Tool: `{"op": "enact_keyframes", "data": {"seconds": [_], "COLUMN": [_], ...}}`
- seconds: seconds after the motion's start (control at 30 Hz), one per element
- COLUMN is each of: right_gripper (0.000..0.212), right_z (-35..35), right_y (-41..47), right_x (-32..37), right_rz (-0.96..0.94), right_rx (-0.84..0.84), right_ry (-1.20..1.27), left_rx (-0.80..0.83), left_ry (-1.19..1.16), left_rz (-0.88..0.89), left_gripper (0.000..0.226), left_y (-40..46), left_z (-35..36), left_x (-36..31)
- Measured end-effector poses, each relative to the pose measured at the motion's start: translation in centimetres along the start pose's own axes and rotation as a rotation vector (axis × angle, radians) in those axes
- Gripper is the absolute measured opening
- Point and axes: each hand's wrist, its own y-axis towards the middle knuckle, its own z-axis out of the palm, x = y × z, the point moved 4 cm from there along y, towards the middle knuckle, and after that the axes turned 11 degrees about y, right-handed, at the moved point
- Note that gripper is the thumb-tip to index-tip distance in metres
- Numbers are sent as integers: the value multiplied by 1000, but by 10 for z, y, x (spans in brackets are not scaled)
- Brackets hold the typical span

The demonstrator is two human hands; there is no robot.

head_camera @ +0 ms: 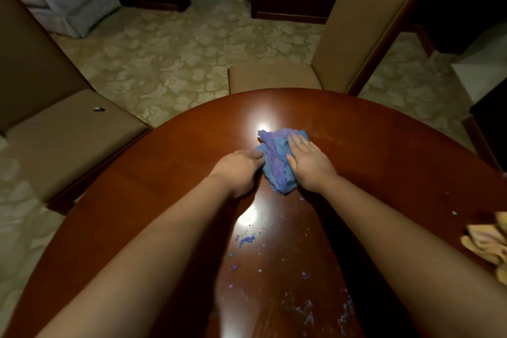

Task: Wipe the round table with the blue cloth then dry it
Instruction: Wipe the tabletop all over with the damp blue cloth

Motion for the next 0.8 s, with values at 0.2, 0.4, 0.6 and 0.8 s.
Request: {"op": "enact_keyframes", "data": {"seconds": [0.2, 0.4, 0.6, 0.8], "right_gripper": [48, 45, 55, 55], "right_z": [-18, -8, 5, -7], "right_y": [15, 12, 5, 21], "right_x": [19, 31, 21, 10], "right_rz": [-65, -89, -174, -302], "right_rx": [9, 93, 190, 226], "right_ry": [-82, 42, -91, -196], "left_rx": [12, 4, -165, 11], "left_ry": [178, 6, -188, -98], "left_rz": [123, 114, -97, -69], "left_gripper": [42, 66, 44, 30], "left_y": [-23, -44, -25, 11], "left_z": [-3, -3, -15, 3], "left_x": [3, -2, 16, 11]}}
